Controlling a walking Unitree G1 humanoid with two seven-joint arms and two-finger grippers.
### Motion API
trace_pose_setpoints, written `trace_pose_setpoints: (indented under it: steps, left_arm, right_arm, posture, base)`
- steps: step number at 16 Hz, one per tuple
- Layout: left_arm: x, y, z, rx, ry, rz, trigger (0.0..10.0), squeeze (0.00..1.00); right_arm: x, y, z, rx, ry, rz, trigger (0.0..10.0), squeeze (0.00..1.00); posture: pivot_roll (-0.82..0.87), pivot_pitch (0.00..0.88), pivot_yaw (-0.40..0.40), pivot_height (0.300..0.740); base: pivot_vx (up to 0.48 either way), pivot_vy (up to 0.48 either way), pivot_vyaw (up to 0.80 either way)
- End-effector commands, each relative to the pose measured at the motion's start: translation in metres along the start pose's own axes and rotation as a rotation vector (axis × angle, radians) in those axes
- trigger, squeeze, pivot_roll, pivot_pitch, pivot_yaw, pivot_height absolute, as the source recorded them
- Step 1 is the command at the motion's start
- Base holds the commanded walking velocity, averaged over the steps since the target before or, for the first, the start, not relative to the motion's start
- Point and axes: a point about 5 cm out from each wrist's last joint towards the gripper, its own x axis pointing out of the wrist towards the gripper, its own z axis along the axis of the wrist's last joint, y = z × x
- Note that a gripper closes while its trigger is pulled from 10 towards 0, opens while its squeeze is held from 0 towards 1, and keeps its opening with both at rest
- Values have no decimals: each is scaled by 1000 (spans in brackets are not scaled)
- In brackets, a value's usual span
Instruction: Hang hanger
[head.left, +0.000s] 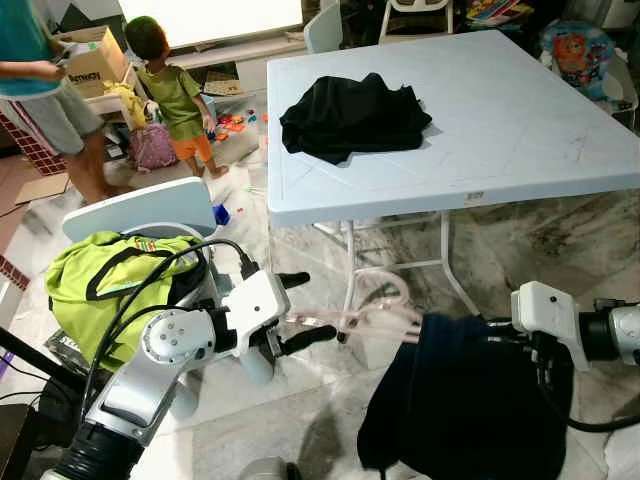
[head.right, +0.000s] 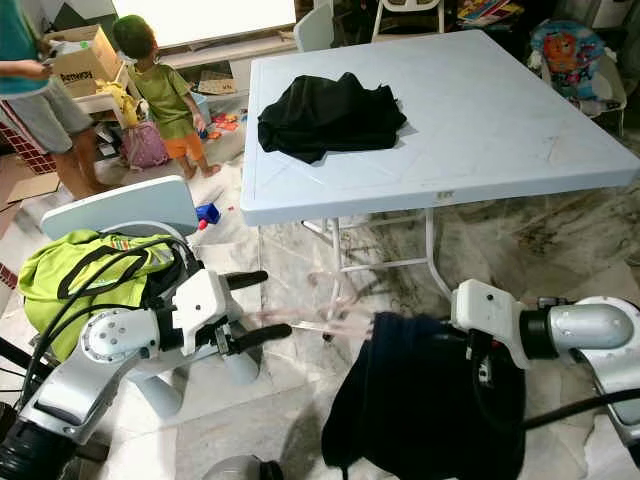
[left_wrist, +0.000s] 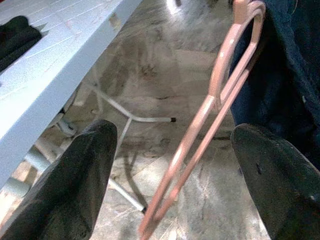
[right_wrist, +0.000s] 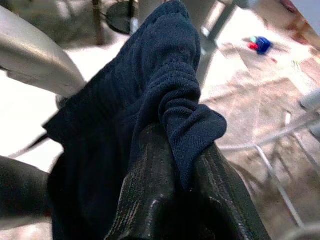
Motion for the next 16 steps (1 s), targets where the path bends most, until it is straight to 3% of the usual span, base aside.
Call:
trace_pose_setpoints:
  steps: [1,4,5,6,7,10,11,13,14,15,16]
  left_arm:
    - [-1,-1,-2,-1,2,-26,0,0]
    - [1,1,0,-10,-9,-53,0,0]
    - [2,-2,-1,-36,3,-89,1412,0]
    - [2,-4,-2,-35,12,-115,4667,0]
    - [2,-6,-4,-43,28,-149,10000,0]
    - [1,-13,-8,-87,44,-222,10000,0]
    - [1,-11,-10,-45,56,-209,10000,1000]
    - [1,-9,-12,-46,59,-204,10000,1000]
    - [2,-8,-12,-51,52,-201,4980,839]
    - [2,-7,-11,-61,45,-196,0,129]
    - [2,-6,-11,-67,39,-191,0,129]
  right_arm:
    - [-1,-2,17,-65,-43,46,10000,0]
    - [-5,-4,24,-89,-59,83,10000,0]
    - [-7,-5,25,-94,-63,90,10000,0]
    - [-9,-4,26,-101,-64,108,10000,0]
    - [-10,-3,28,-102,-71,133,10000,0]
    - [-13,-8,28,-121,-51,127,10000,0]
    - [-13,-8,28,-123,-49,134,10000,0]
    - [-12,-6,28,-120,-52,149,10000,0]
    - [-12,-6,27,-120,-50,153,10000,0]
    - [-12,-5,27,-120,-47,157,10000,0]
    - [-12,-5,26,-119,-44,161,10000,0]
  posture:
    - [-52,0,61,740]
    - [-52,0,61,740]
    - [-52,0,61,740]
    - [-52,0,61,740]
    - [-61,0,66,740]
    - [-65,0,66,740]
    - [-64,0,63,740]
    - [-64,0,60,740]
    - [-64,0,60,740]
    - [-64,0,60,740]
    - [-64,0,60,740]
  base:
    - [0,0,0]
    - [0,0,0]
    - [0,0,0]
    - [0,0,0]
    - [0,0,0]
    - [0,0,0]
    - [0,0,0]
    - [0,0,0]
    - [0,0,0]
    - [0,0,0]
    - [0,0,0]
